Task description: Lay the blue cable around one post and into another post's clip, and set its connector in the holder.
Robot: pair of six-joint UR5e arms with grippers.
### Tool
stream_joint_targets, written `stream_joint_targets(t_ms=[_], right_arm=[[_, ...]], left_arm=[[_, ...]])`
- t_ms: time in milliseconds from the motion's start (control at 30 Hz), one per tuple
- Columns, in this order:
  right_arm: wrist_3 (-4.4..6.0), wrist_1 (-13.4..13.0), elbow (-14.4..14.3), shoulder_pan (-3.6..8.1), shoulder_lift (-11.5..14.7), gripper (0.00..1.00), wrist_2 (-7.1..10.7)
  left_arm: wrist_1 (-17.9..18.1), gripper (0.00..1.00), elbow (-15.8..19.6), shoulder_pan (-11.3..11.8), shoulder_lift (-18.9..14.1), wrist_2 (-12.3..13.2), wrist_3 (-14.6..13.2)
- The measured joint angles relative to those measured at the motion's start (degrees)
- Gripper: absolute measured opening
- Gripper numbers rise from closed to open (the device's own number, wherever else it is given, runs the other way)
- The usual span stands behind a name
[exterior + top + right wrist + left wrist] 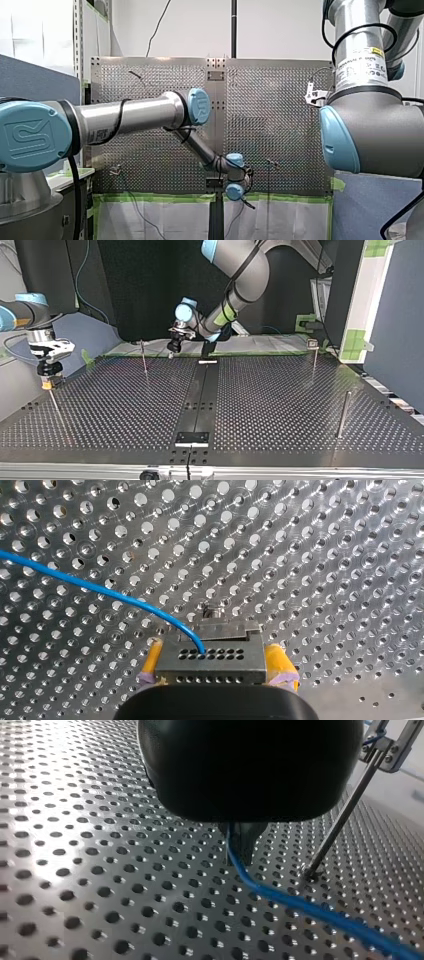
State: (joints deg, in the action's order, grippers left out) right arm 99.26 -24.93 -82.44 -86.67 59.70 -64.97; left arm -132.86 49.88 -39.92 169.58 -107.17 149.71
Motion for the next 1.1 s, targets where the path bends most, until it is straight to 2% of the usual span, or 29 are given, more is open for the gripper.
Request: stream_joint_targets(t_ms=[133,633,933,1100], right_arm=[[0.0,0.0,0.0,0.0,0.0,0.0,0.0],[0.0,0.0,0.0,0.0,0.0,0.0,0.0],[0.0,0.0,0.0,0.0,0.0,0.0,0.0],[0.0,0.0,0.0,0.0,0.0,0.0,0.0]], left_arm=[[-0.87,0.02,1.9,0.01,-1.9,-1.9,-1.9],[3.09,0.02,9.25,1.12,-9.25,-9.25,-9.25],[0.79,0.02,13.4,1.26,-13.38,-13.37,-13.39],[1.66,0.02,15.62,1.38,-15.61,-15.61,-15.62]])
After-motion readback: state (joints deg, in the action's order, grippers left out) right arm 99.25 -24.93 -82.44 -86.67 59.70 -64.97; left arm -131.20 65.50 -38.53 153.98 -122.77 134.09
